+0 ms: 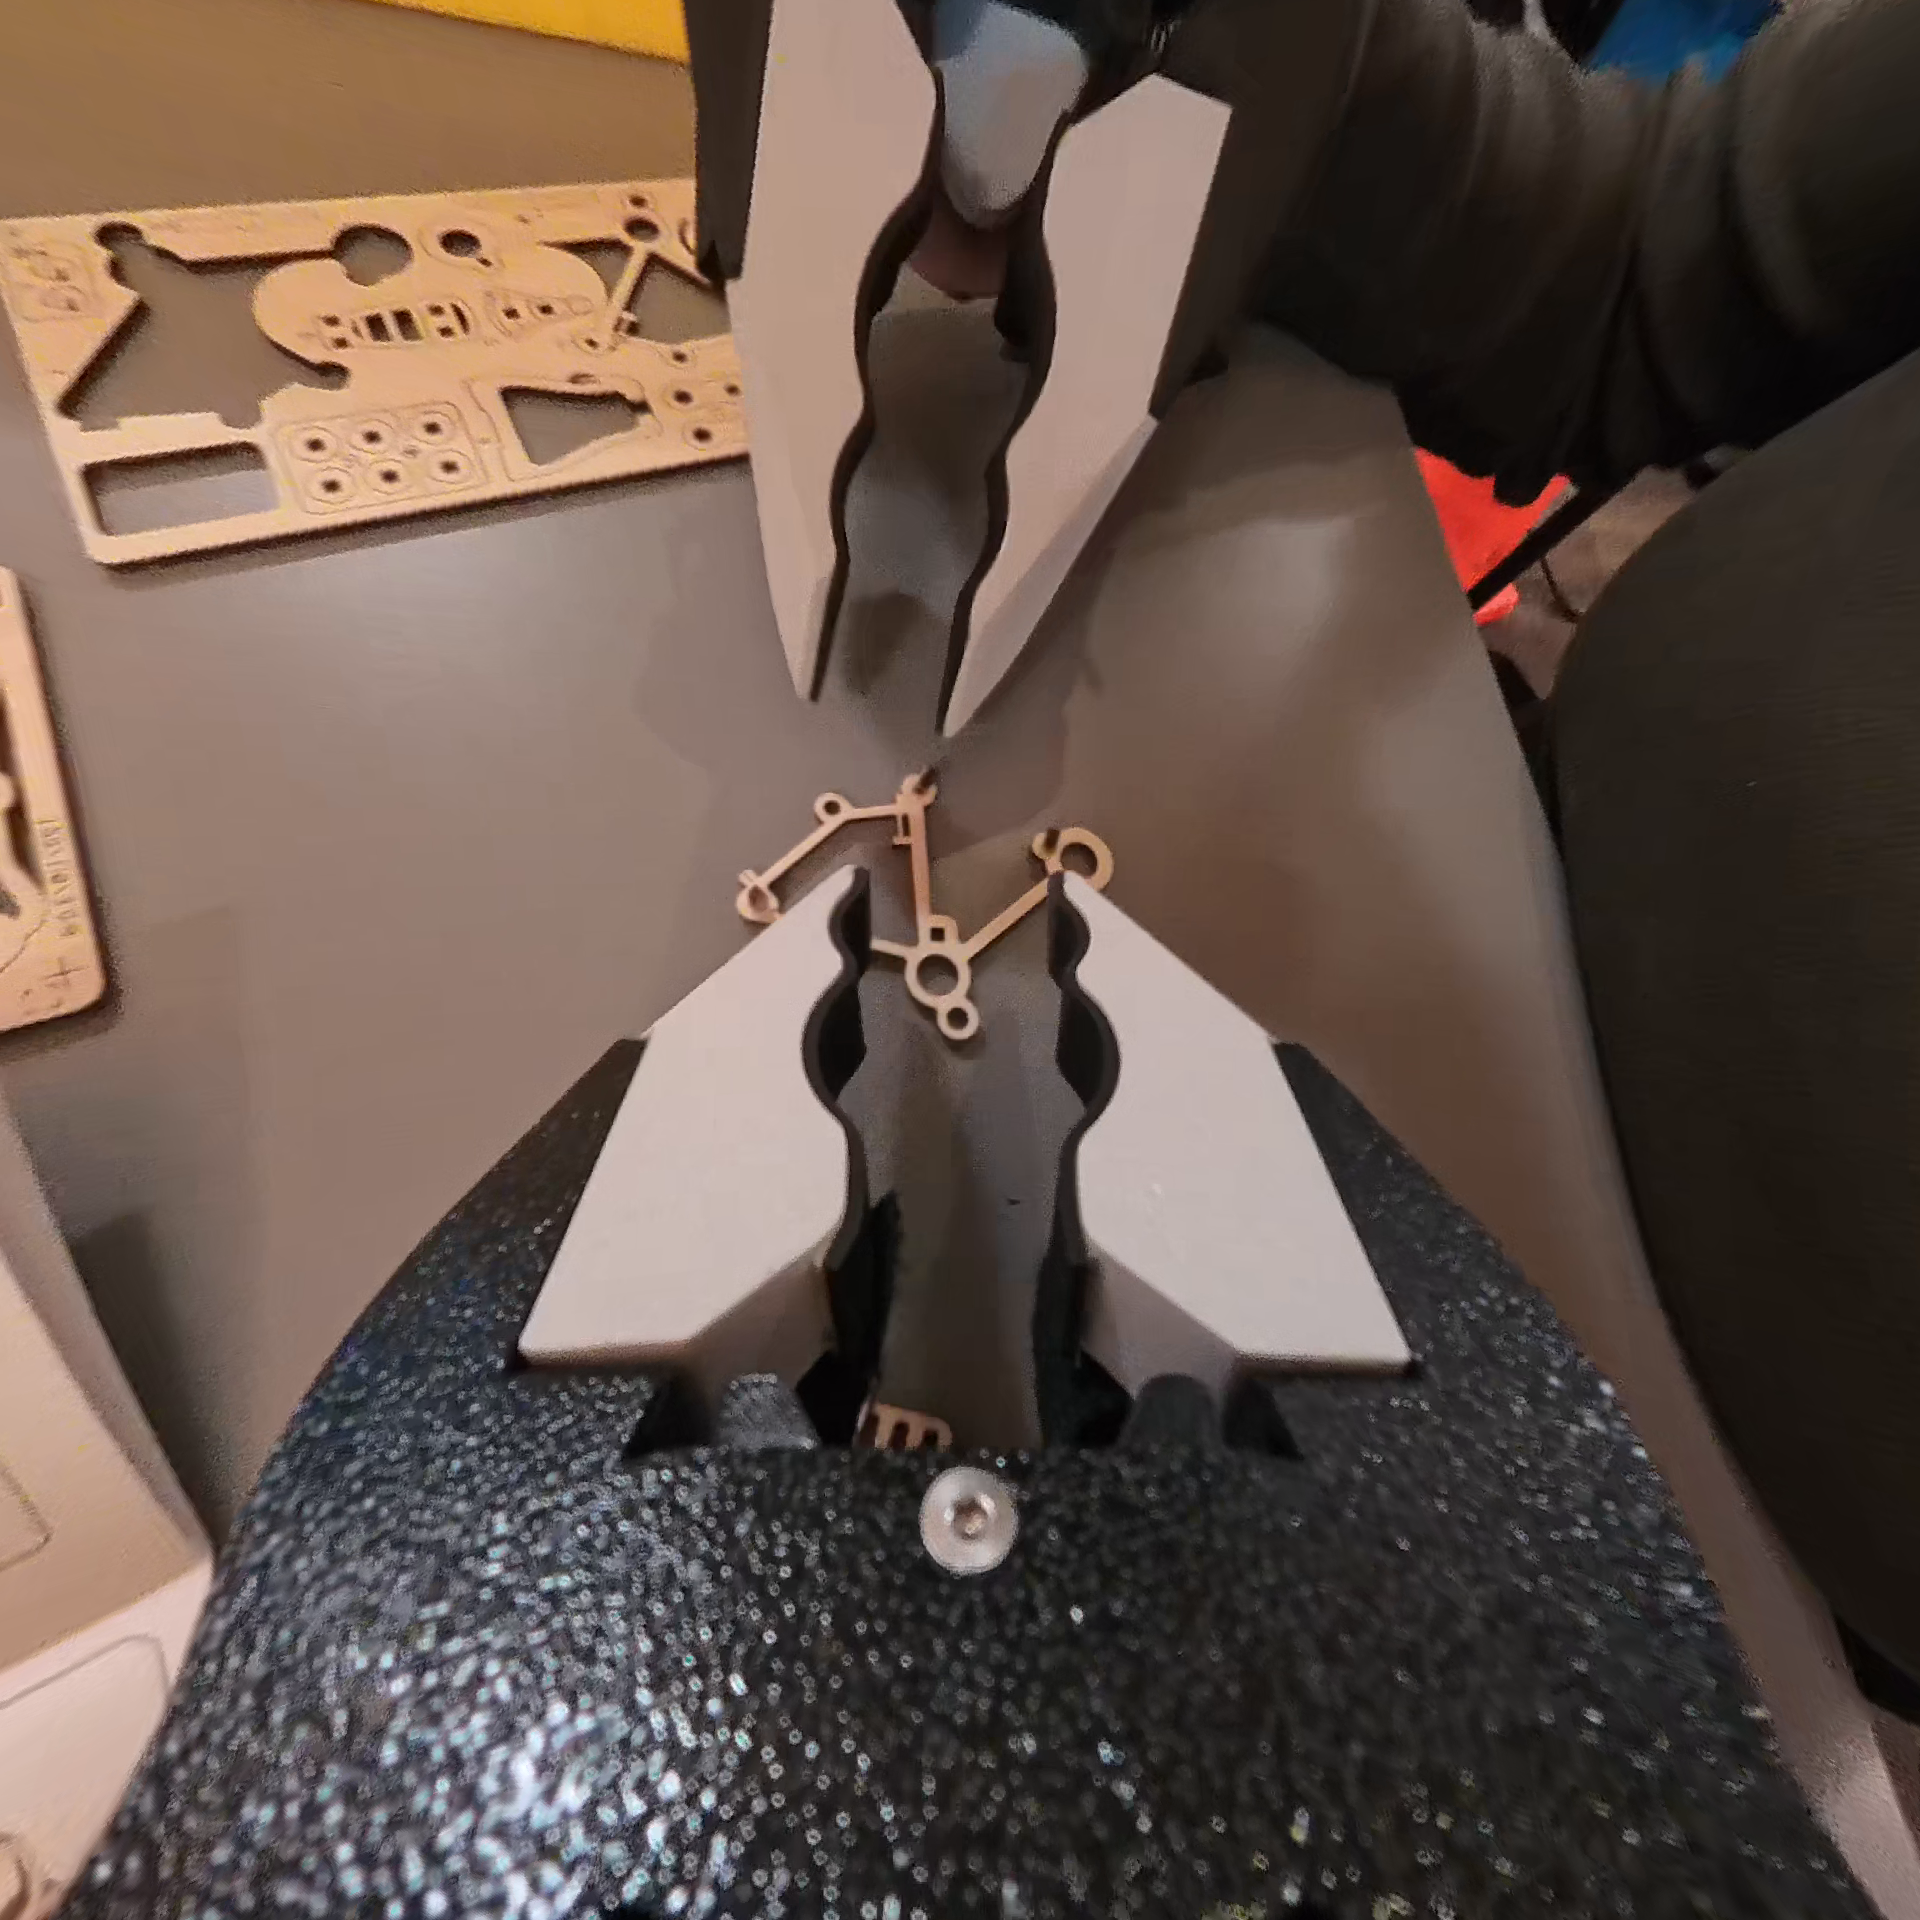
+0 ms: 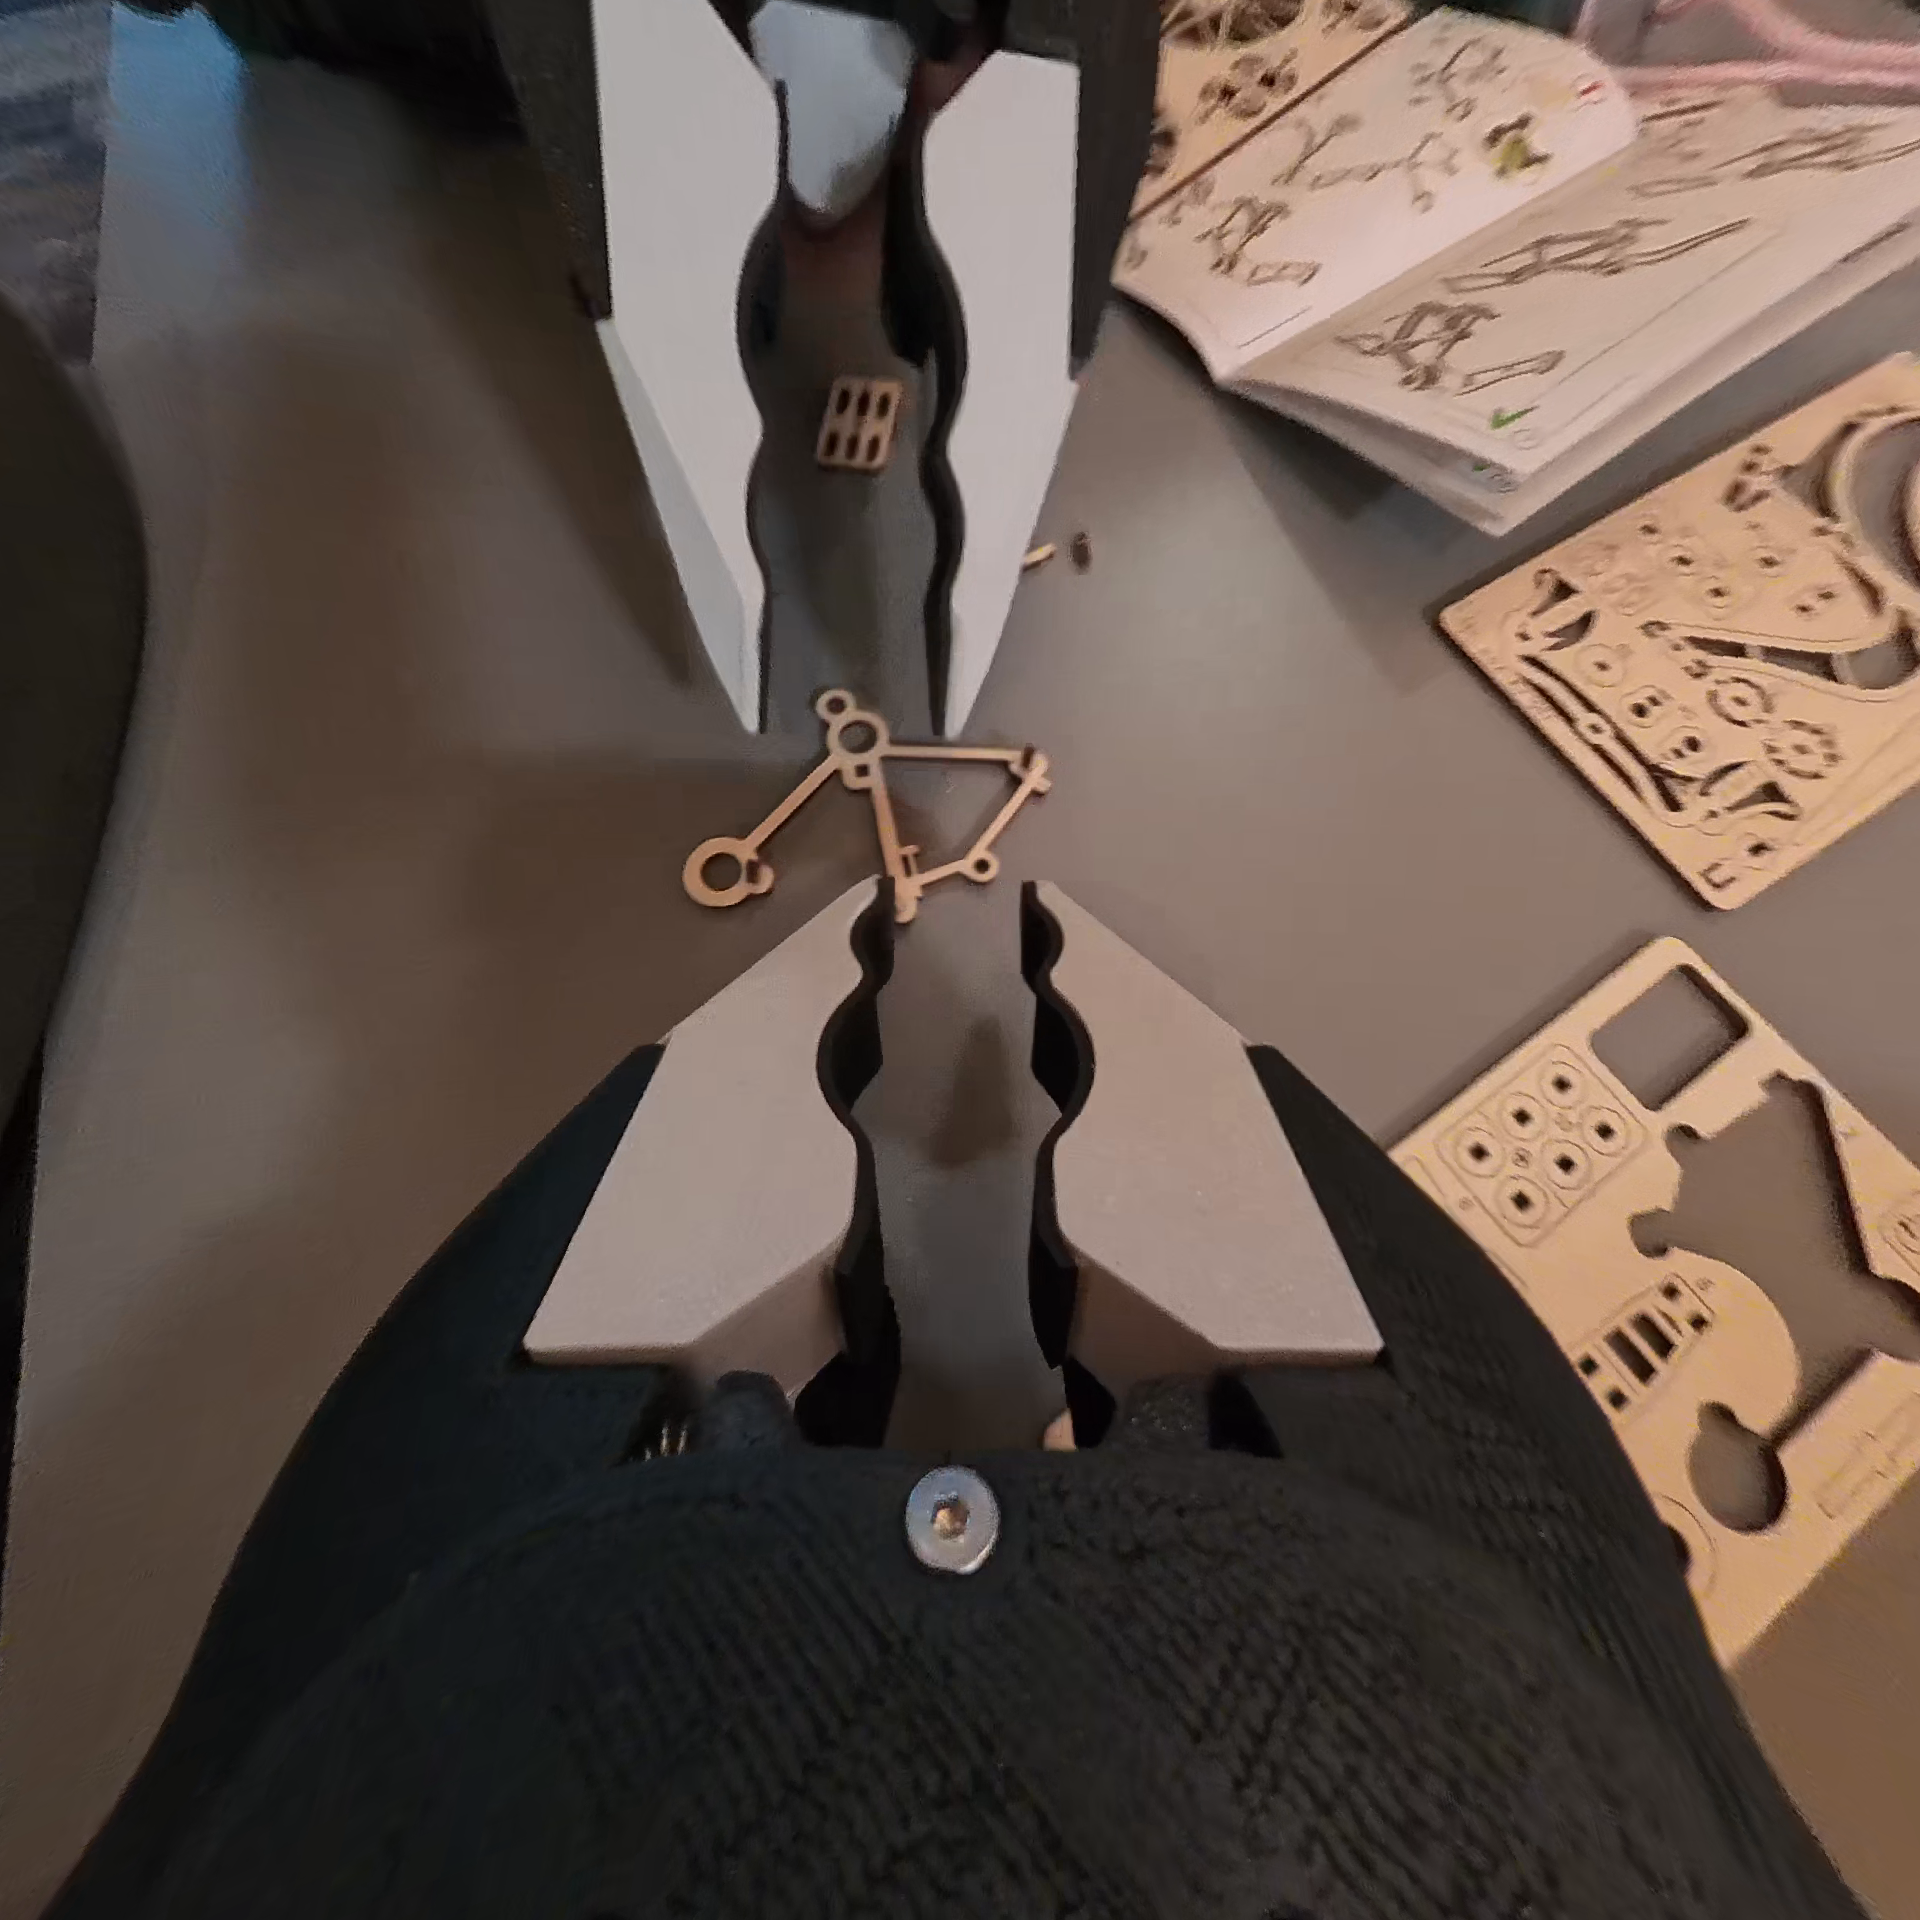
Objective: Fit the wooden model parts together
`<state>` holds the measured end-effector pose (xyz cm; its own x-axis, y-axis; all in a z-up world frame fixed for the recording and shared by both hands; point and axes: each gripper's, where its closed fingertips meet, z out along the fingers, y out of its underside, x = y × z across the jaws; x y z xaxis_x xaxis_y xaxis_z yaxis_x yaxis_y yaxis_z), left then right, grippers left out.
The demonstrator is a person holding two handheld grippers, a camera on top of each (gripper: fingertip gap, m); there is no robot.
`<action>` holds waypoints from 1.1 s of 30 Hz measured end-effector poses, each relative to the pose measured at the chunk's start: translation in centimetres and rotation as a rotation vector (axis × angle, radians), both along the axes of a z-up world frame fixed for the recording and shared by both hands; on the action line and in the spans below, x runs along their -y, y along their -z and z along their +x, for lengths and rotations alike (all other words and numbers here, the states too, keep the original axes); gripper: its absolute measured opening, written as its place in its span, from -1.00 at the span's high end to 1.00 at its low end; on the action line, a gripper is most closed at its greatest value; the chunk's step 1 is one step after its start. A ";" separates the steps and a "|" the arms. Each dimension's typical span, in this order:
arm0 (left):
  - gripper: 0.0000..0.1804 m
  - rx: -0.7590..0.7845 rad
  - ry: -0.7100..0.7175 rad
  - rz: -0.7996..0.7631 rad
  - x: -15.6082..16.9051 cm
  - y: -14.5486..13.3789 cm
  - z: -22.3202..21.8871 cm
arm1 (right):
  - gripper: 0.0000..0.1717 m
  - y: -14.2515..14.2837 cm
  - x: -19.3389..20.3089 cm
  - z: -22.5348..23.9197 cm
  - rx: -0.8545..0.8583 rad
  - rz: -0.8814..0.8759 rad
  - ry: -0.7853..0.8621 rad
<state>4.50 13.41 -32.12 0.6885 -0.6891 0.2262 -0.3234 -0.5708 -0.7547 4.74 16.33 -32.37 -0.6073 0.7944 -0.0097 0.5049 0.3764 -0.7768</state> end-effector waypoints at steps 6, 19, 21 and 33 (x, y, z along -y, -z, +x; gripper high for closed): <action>0.61 0.094 -0.078 0.047 1.3 -1.4 -0.2 | 0.73 -2.3 -2.3 -1.1 -0.144 -0.015 0.105; 0.53 0.258 -0.210 0.372 2.2 -4.4 0.6 | 0.79 -7.1 -2.6 -2.6 -0.630 0.006 0.204; 0.54 0.273 -0.253 0.474 2.1 -5.7 0.2 | 0.79 -7.4 -2.3 -2.4 -0.698 0.040 0.181; 0.64 0.181 -0.308 0.753 2.4 -7.8 -1.2 | 0.75 -8.4 0.1 -2.5 -0.825 -0.001 0.015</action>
